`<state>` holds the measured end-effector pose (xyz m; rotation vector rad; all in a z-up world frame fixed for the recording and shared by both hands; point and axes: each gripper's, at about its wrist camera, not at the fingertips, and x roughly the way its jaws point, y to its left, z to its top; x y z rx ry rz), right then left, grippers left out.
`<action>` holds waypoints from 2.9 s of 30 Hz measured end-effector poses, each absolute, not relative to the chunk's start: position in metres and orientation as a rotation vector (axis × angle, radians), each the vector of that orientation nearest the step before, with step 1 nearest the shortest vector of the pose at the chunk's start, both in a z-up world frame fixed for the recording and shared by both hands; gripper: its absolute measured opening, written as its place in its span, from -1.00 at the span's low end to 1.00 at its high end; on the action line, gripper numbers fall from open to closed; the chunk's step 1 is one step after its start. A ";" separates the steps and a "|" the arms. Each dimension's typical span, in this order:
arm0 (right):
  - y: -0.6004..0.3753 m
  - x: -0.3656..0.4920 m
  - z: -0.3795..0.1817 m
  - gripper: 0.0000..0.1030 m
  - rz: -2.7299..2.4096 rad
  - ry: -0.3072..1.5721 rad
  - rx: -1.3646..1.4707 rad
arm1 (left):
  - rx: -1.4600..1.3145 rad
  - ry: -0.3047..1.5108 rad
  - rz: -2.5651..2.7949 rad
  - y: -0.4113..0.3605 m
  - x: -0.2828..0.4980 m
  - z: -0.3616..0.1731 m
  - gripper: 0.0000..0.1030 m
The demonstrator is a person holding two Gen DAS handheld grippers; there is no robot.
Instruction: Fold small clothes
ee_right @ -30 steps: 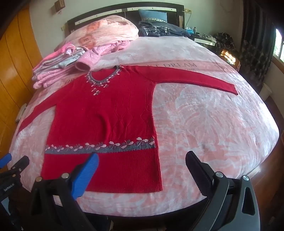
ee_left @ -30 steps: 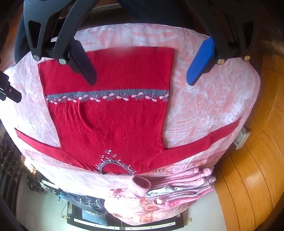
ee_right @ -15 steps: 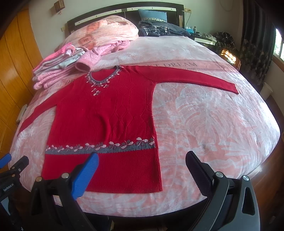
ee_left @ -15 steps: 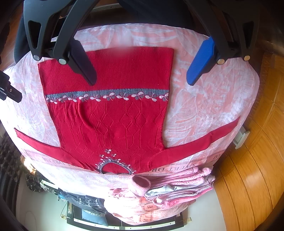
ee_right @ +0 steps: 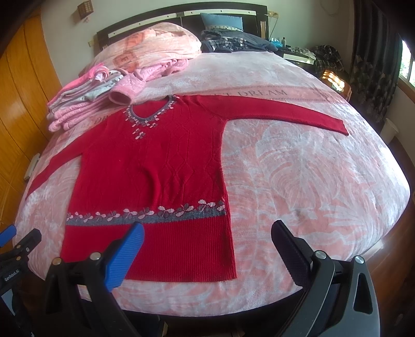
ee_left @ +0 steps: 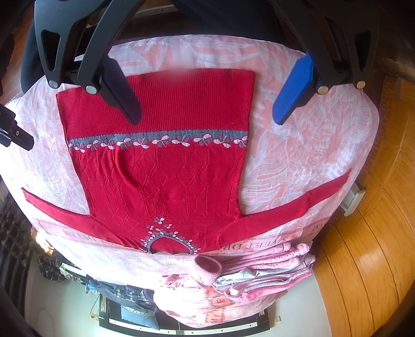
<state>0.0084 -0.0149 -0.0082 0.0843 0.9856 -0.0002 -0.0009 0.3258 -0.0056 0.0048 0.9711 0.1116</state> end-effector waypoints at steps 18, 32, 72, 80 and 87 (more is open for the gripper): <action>-0.017 0.009 -0.012 0.92 -0.001 0.986 0.093 | 0.008 0.975 0.116 0.321 -0.002 -0.009 0.94; -0.019 0.010 -0.013 0.92 -0.001 0.986 0.097 | 0.010 0.973 0.111 0.320 -0.001 -0.008 0.94; -0.336 0.229 -0.063 0.92 -0.297 1.034 0.202 | -0.094 0.990 -0.014 0.214 0.234 -0.052 0.94; -0.440 0.302 -0.115 0.84 -0.290 1.156 0.372 | -0.081 0.998 -0.031 0.168 0.295 -0.068 0.94; -0.485 0.323 -0.155 0.66 -0.249 1.213 0.496 | -0.053 1.025 0.005 0.169 0.309 -0.093 0.94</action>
